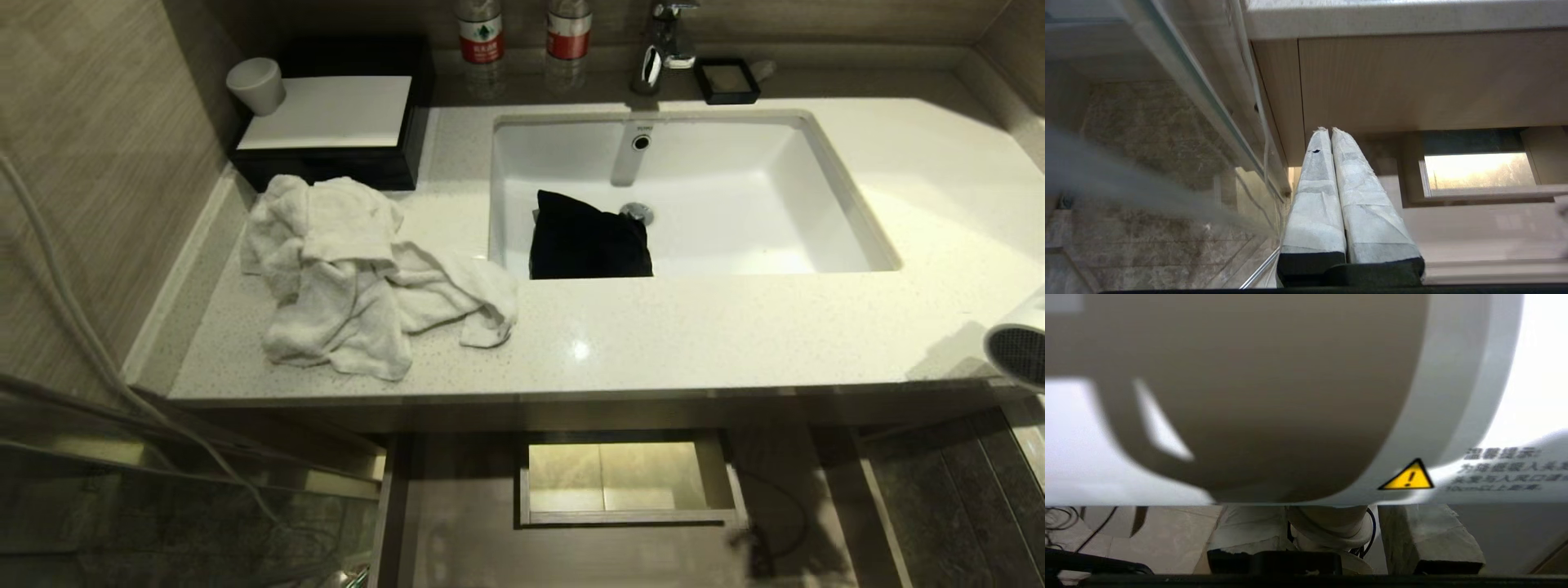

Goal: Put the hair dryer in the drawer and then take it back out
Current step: Put it into the drawer

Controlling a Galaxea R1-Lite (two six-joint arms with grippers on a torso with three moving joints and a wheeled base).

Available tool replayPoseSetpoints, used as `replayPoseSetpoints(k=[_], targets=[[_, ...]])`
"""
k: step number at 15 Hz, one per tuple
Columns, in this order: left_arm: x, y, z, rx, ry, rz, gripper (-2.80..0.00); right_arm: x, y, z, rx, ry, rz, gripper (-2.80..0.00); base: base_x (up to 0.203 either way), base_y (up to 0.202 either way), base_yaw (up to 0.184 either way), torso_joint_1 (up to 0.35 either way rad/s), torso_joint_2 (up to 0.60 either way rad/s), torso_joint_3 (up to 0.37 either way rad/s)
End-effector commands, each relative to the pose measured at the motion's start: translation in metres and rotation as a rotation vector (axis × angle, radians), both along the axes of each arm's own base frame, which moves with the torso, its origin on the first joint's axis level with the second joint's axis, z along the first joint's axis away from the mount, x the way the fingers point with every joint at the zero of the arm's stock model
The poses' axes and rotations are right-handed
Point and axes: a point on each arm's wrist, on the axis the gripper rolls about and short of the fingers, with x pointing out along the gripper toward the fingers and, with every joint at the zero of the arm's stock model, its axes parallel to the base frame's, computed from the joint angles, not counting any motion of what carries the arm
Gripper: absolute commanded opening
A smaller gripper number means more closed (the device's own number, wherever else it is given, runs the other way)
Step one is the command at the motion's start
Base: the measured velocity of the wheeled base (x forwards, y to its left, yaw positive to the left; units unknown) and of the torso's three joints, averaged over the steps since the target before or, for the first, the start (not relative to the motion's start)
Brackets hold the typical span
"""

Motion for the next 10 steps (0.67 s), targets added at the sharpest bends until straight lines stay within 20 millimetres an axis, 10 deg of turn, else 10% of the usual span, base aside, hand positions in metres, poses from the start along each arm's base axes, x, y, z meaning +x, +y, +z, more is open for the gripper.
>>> replayPoseSetpoints(k=[1,10], targets=[[0.0,0.0,0.0,-0.001,0.001,0.0,-2.8,-0.012,0.01,-0.001,0.016,-0.019,-0.007,-2.8,0.0,0.0,0.0,-0.349,0.19,-0.145],[0.0,0.0,0.0,-0.001,0.0,0.0,-2.8,-0.03,0.024,-0.005,0.049,-0.04,-0.023,-2.8,0.0,0.0,0.0,-0.313,0.12,-0.193]])
